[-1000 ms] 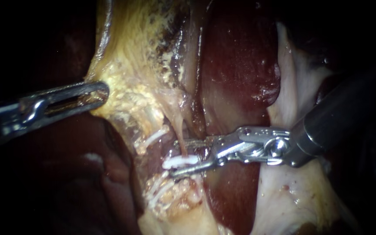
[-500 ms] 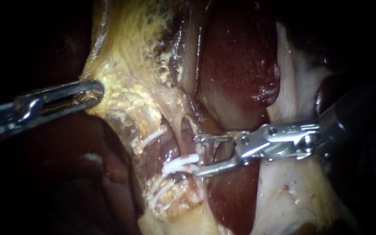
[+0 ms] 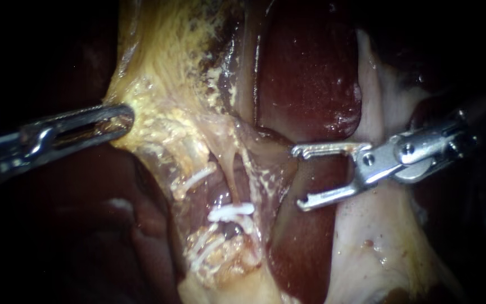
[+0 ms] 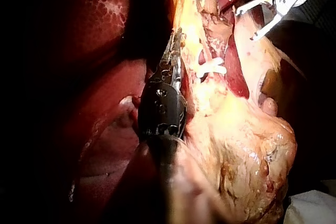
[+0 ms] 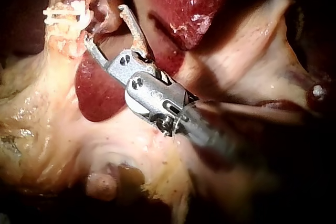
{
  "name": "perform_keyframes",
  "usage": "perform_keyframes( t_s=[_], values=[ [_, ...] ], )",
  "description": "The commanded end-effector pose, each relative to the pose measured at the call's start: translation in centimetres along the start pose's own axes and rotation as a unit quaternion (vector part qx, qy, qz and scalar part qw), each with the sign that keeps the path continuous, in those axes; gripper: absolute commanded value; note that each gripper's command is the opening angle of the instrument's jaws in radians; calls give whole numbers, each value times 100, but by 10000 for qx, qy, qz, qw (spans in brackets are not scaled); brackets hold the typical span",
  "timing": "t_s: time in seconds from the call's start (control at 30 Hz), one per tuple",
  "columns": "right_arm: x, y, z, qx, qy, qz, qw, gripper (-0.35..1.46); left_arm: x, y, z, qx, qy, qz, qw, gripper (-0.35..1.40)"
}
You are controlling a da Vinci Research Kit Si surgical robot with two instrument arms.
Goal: Going back second clip right tube
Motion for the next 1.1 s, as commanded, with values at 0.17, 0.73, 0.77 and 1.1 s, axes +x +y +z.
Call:
perform_keyframes(
  t_s=[0.17,0.73,0.77,1.1],
  values=[
    [6,-4,3,-9,11,12,10000,60,4,1,5,-18,17,10,10000,-35],
    [3,-3,5,-11,10,11,10000,60,47,5,115,-75,270,55,9996,-35],
    [3,-3,5,-11,10,11,10000,60,46,4,118,-64,274,53,9996,-35],
    [4,-3,6,-15,9,13,10000,60,47,-5,131,12,317,70,9995,-35]
  ],
)
